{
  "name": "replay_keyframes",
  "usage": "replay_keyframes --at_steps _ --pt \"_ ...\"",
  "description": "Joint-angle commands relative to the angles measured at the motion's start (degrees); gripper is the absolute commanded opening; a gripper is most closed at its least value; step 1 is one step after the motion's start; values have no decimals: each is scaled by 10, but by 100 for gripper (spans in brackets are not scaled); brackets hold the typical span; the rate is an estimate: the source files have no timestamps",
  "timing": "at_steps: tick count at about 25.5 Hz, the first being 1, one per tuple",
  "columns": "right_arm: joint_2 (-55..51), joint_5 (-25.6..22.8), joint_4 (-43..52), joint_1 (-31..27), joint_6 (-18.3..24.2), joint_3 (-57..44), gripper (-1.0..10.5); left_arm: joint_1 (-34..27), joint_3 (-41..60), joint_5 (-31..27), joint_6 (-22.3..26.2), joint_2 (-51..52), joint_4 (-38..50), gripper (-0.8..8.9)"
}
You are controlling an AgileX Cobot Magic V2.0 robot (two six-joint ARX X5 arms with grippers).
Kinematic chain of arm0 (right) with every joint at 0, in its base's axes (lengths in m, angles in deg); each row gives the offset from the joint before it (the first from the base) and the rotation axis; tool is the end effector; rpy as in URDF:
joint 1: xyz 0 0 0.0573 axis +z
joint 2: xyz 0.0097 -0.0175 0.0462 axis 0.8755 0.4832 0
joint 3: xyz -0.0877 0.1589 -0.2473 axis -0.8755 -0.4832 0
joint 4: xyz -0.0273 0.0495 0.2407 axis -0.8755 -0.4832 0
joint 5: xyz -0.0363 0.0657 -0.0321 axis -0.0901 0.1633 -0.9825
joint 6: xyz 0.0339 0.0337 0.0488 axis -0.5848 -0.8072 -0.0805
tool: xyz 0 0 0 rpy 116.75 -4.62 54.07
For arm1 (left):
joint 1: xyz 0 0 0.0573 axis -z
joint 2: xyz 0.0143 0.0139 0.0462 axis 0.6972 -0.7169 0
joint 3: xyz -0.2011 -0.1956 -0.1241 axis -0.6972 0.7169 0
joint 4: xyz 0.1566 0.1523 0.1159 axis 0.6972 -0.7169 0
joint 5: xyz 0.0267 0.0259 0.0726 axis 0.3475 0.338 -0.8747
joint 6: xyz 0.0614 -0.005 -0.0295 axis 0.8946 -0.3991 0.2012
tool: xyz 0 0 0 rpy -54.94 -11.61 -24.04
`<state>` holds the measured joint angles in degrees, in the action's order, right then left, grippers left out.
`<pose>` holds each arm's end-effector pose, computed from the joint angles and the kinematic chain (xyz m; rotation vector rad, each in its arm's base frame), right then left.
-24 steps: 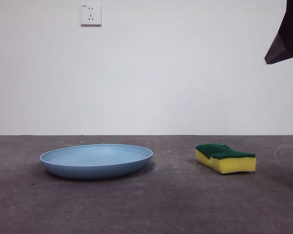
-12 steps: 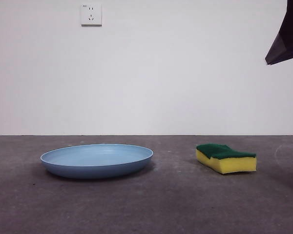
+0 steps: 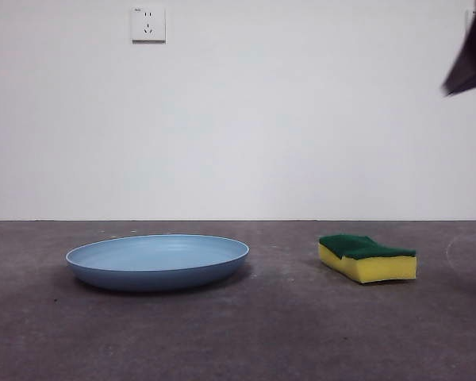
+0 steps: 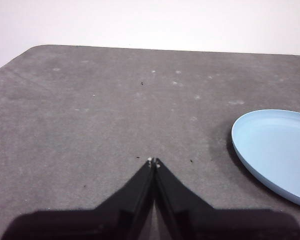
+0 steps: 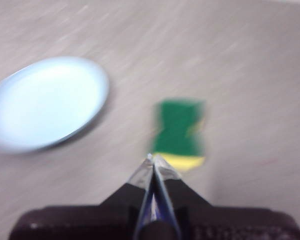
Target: Pick up the plate,pick up the cloth,clean the plate with the cloth
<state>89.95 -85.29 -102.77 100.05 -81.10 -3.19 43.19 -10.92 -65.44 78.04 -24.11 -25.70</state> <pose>0.1040 0.0608 0.2763 -0.0940 0.4250 0.2799 0.0693 0.0011 0.1474 -0.0652 0.1720 0.0225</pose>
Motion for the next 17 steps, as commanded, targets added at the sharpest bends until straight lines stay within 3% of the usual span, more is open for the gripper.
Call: replay_keyframes --at_steps 1,4,6,8,9,17 --pt "-41 -3 4 -68 53 -6 -17 -2 8 0 -2 1 2 0" --pt "-114 63 41 -194 75 -43 -17 -2 8 1 -2 1 2 0" --pt "-159 134 92 -272 98 -83 -17 -2 8 1 -2 1 2 0" --pt "-205 220 127 -328 102 -127 -17 -2 8 1 -2 1 2 0" --pt "-219 237 136 -341 102 -143 -17 -2 8 1 -2 1 2 0" --pt "-309 255 149 -368 101 -249 -17 -2 8 1 -2 1 2 0"
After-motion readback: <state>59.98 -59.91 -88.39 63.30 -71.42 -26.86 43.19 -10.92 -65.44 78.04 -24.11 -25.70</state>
